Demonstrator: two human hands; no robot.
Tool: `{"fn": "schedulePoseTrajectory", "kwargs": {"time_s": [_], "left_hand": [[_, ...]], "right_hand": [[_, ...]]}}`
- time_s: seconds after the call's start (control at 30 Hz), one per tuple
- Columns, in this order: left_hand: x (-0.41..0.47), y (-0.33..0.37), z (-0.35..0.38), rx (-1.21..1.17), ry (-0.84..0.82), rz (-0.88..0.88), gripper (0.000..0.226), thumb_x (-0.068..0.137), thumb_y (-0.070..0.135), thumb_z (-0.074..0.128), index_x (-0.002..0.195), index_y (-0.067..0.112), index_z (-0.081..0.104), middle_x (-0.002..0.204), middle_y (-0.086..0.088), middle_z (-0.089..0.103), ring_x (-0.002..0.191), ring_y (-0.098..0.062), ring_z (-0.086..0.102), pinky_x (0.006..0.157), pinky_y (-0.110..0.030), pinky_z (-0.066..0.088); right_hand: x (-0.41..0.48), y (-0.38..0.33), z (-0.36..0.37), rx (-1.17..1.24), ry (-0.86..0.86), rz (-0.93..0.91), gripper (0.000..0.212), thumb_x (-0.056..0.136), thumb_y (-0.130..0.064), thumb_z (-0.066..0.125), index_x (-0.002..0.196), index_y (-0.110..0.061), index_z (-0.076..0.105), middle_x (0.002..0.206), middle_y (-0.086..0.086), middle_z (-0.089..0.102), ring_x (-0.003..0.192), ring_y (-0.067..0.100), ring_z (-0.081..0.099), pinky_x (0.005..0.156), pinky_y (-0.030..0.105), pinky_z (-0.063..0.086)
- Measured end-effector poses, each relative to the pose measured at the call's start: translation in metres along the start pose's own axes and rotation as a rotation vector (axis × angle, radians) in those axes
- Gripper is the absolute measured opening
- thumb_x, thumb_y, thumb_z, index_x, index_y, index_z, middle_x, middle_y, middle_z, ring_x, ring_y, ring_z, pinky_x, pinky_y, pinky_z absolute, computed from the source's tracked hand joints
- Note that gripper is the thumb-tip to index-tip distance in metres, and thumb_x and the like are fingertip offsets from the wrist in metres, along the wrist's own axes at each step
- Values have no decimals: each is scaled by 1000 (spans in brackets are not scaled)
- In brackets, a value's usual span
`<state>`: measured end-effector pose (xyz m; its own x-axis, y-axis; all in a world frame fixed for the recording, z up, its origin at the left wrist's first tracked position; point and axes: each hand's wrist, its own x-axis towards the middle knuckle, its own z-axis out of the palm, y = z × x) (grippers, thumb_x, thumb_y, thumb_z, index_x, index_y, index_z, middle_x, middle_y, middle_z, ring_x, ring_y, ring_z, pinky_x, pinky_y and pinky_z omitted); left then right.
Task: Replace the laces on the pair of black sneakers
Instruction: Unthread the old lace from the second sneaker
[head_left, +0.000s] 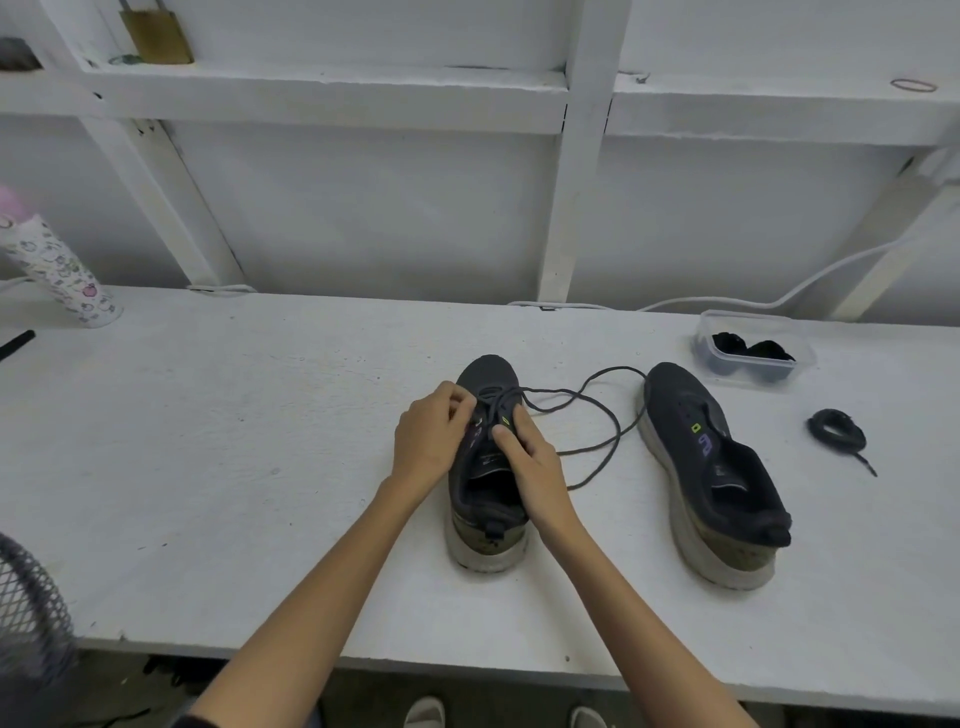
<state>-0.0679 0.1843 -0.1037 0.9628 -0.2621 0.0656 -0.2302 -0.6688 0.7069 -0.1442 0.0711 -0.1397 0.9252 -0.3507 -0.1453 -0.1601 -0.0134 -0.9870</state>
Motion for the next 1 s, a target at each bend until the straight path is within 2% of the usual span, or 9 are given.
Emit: {"fn": "schedulePoseTrajectory", "kwargs": {"time_s": [0.1, 0.2, 0.33, 0.5, 0.63, 0.73, 0.87, 0.93, 1.0], "left_hand": [[-5, -12, 0, -157, -38, -74, 21, 92, 46, 59, 94, 25, 65, 85, 10, 68, 78, -11, 64, 75, -32, 55], [-9, -15, 1, -148, -56, -13, 15, 89, 38, 66, 92, 23, 69, 86, 8, 69, 82, -10, 63, 75, -28, 51], [0, -4, -4, -5, -55, 68, 16, 92, 33, 62, 90, 19, 69, 85, 6, 68, 80, -12, 61, 72, -30, 49], [11, -1, -10, -22, 69, 4, 23, 95, 34, 57, 95, 16, 69, 89, 5, 67, 80, -13, 58, 67, -28, 42], [1, -1, -1, -80, 35, -54, 29, 91, 47, 60, 90, 20, 69, 82, 8, 66, 74, -10, 58, 64, -25, 43], [-8, -8, 3, -124, 17, -26, 23, 88, 43, 66, 87, 20, 70, 80, 8, 67, 73, -8, 59, 66, -23, 46], [5, -8, -6, -99, 89, 9, 18, 93, 33, 62, 88, 17, 70, 86, 4, 70, 80, -14, 61, 71, -30, 47], [15, -4, -14, -107, 152, -44, 22, 95, 33, 60, 91, 14, 69, 90, 3, 68, 82, -14, 59, 71, -28, 42], [16, -2, -15, -123, 130, -60, 27, 94, 39, 59, 92, 14, 69, 89, 4, 68, 82, -15, 60, 71, -27, 41]], "right_hand": [[1, 2, 1, -2, 7, 1, 74, 82, -61, 57, 144, -23, 46, 148, 3, 47, 140, 19, 40, 116, 47, 33], [3, 3, 1, -15, 2, -7, 75, 81, -62, 56, 145, -24, 44, 150, 0, 46, 140, 17, 40, 116, 46, 33], [4, 5, -2, -16, -7, -9, 75, 80, -61, 56, 146, -26, 45, 150, 0, 47, 140, 17, 41, 116, 46, 33], [3, 4, -2, -55, -24, -31, 75, 82, -59, 54, 148, -26, 42, 152, -1, 43, 142, 16, 37, 118, 46, 30], [3, 5, -2, -57, -8, -47, 74, 82, -58, 55, 147, -25, 43, 152, 1, 43, 142, 17, 37, 117, 46, 31], [3, 5, -1, -53, -3, -41, 77, 80, -58, 55, 148, -23, 42, 153, 1, 42, 142, 17, 37, 117, 45, 32], [2, 3, -2, -59, -6, -43, 71, 81, -56, 56, 142, -21, 48, 146, 6, 49, 138, 22, 43, 114, 49, 35], [1, 1, -3, -48, -9, -56, 61, 82, -50, 55, 135, -19, 53, 140, 8, 53, 133, 25, 47, 112, 51, 37], [0, 0, -2, -42, -6, -69, 57, 83, -47, 55, 133, -19, 54, 139, 8, 54, 132, 25, 48, 111, 51, 38]]}}
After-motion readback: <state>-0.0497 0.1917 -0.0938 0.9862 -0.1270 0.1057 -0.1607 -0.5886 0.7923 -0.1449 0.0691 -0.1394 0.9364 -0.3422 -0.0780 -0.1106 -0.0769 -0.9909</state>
